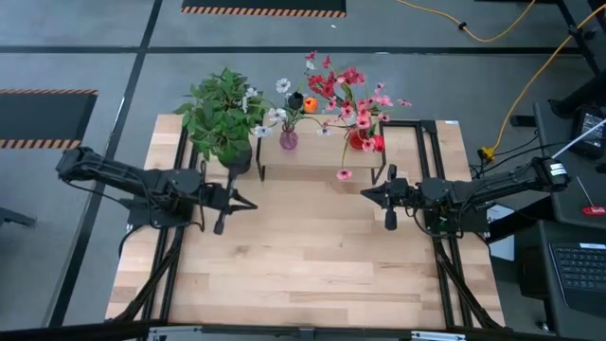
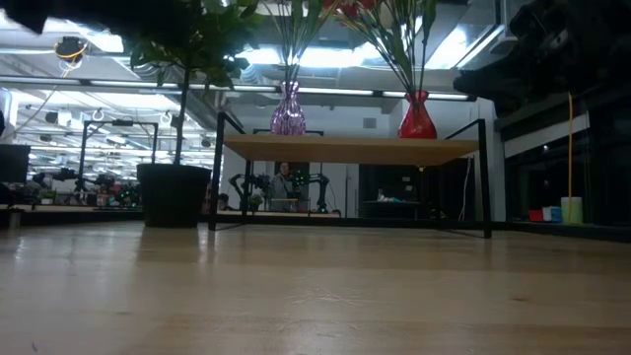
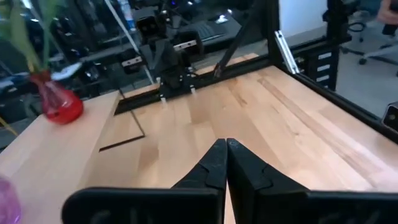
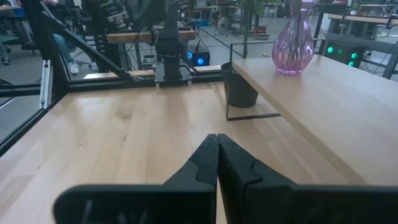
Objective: Pick and place flowers into a vace then onto a shelf
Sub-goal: Return to Home Position
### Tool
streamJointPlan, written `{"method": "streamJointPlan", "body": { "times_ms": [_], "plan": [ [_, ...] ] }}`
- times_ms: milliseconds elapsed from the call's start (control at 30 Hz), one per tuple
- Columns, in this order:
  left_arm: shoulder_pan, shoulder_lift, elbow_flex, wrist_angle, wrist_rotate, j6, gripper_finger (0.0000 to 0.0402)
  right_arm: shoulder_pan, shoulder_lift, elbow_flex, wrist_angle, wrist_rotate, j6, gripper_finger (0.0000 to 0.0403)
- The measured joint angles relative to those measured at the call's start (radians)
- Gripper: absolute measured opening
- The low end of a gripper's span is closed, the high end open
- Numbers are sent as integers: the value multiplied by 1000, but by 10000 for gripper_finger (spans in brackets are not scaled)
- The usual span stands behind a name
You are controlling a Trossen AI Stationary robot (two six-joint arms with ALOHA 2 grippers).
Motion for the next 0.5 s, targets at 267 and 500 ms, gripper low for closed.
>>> {"method": "streamJointPlan", "body": {
  "times_ms": [267, 500],
  "plan": [
    [0, -231, -208, 122, -48, -20, 2, 0, -6, 0, 4, -2, 0, 7],
    [14, -430, -325, 134, -68, -1, 2, 0, -75, 0, -5, -61, -15, 7]
  ]
}}
